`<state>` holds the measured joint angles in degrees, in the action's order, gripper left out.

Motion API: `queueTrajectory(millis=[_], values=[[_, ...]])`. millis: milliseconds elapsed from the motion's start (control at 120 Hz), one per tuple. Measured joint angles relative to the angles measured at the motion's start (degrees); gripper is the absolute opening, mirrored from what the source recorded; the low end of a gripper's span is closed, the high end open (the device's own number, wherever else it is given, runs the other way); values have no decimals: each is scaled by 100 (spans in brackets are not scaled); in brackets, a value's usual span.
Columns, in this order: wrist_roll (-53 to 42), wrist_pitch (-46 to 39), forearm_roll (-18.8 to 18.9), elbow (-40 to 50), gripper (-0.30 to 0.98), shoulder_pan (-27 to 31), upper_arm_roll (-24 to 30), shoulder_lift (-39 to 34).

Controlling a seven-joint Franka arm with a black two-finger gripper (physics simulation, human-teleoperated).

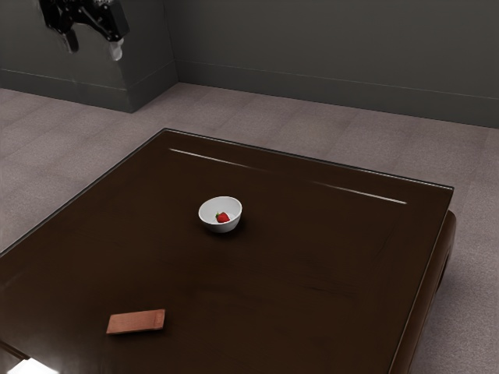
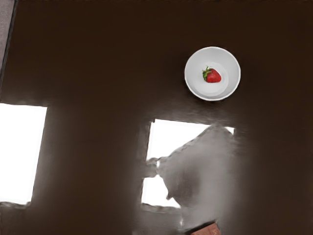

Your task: Take strawberry from the bowl

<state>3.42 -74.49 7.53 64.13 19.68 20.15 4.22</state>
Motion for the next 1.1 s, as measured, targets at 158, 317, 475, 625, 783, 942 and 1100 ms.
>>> queueTrajectory(millis=[158, 317, 475, 625, 783, 942, 1100], values=[[-8, -228, -85, 755, 68, -1053, 39, 76], [310, -1289, -102, 539, 68, -2002, -1502, 2342], [1176, -1927, -720, 298, 69, -2277, -1888, 3069], [1965, -2657, -955, 1038, 46, -2187, -2004, 3016], [2984, -3505, -1033, 1398, 30, -2222, -2158, 2944], [3888, -4199, -1092, 1761, 24, -2046, -2190, 3063], [4533, -4977, -1045, 1812, 22, -2069, -2257, 3451]])
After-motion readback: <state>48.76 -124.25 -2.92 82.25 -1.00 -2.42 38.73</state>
